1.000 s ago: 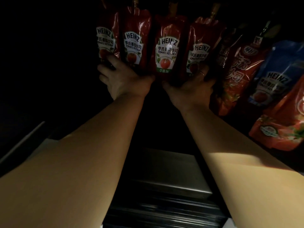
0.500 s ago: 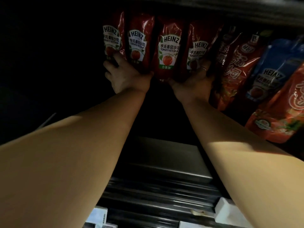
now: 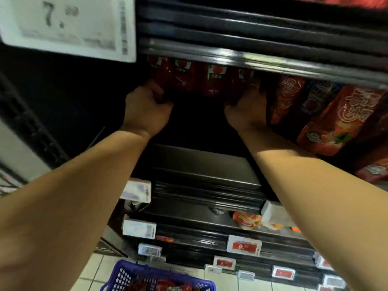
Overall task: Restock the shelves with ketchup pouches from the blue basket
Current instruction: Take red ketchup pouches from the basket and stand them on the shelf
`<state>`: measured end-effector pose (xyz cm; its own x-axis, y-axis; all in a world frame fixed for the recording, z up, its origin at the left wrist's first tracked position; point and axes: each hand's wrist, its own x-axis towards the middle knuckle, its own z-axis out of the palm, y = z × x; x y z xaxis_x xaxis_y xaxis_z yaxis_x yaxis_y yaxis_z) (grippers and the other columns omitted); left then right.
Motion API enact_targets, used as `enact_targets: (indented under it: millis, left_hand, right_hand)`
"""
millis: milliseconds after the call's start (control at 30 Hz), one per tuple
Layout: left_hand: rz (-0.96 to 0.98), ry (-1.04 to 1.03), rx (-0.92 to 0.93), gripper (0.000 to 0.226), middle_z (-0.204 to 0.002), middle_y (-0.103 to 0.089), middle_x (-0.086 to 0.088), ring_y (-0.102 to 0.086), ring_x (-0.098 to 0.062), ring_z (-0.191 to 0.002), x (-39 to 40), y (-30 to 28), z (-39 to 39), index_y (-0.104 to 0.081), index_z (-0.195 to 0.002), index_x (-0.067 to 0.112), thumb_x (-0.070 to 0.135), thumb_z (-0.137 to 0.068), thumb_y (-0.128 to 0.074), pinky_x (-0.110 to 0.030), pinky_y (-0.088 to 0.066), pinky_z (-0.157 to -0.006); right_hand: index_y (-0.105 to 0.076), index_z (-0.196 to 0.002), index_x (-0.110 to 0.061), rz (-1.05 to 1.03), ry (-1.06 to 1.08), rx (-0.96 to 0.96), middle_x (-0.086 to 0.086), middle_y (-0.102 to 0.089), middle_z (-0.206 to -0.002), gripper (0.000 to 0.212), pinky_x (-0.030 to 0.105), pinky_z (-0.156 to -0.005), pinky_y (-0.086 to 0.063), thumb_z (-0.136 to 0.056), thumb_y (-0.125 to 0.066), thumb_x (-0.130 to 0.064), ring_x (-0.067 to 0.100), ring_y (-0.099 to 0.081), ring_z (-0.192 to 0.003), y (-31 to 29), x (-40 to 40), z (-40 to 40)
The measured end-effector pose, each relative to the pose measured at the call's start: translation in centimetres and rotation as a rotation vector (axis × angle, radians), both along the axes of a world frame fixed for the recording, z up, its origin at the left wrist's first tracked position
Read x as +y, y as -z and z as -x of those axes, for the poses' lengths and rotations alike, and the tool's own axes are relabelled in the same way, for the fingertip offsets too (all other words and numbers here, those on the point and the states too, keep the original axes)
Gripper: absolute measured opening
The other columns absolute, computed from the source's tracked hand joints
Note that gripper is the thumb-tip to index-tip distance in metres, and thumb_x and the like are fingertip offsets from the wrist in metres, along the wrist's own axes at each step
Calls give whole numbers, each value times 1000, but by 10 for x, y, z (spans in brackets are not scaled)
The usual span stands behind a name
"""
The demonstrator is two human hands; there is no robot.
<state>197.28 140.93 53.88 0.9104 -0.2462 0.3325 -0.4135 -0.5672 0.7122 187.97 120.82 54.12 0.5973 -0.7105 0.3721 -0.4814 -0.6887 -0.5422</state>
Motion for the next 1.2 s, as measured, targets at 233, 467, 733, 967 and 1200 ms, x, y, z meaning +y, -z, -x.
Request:
enact_targets:
  millis: [233,467,733,967,1200]
  left_hand:
    - [10,61,89,29,-103,-71,1,-66,-21,-105,48,3,22,-68,-112,18,17,-83,-71,-14,-38,-82]
    - [-15,276,82,29,-112,-71,-11,-65,-26,-105,88,-6,57,-71,-114,8,11,-85,-70,-15,-41,-87]
    - [-86,350,118,27,-111,-69,-10,-66,-23,-101,126,-12,83,-69,-113,12,7,-87,-63,-21,-46,-87]
    - [-224,464,-42,21,-102,-69,-5,-63,-22,-94,200,47,178,-67,-106,12,14,-87,-59,-30,-48,-85]
    - [-895,406,725,25,-113,-70,-10,-65,-29,-104,238,156,250,-68,-105,16,32,-94,-53,-36,-51,-93]
  right_hand:
    - [-59,-134,-7,21,-101,187,15,-60,-136,49,26,-103,-34,-91,-67,-28,31,-52,-129,-8,34,61]
    - [-68,-117,-5,2,7,313,22,-68,-114,34,37,-93,-41,-96,-55,-29,39,-60,-110,-13,94,134]
    - [-66,-119,-2,-140,13,71,16,-63,-121,28,29,-100,-39,-92,-59,-9,31,-56,-116,-14,144,197]
    - [-63,-100,-7,-207,-55,-25,10,-62,-100,17,38,-84,-45,-84,-61,-5,27,-54,-95,66,182,285]
    - [-69,-94,-12,-1083,87,428,10,-72,-101,9,28,-85,-51,-90,-63,-6,30,-68,-102,189,216,363]
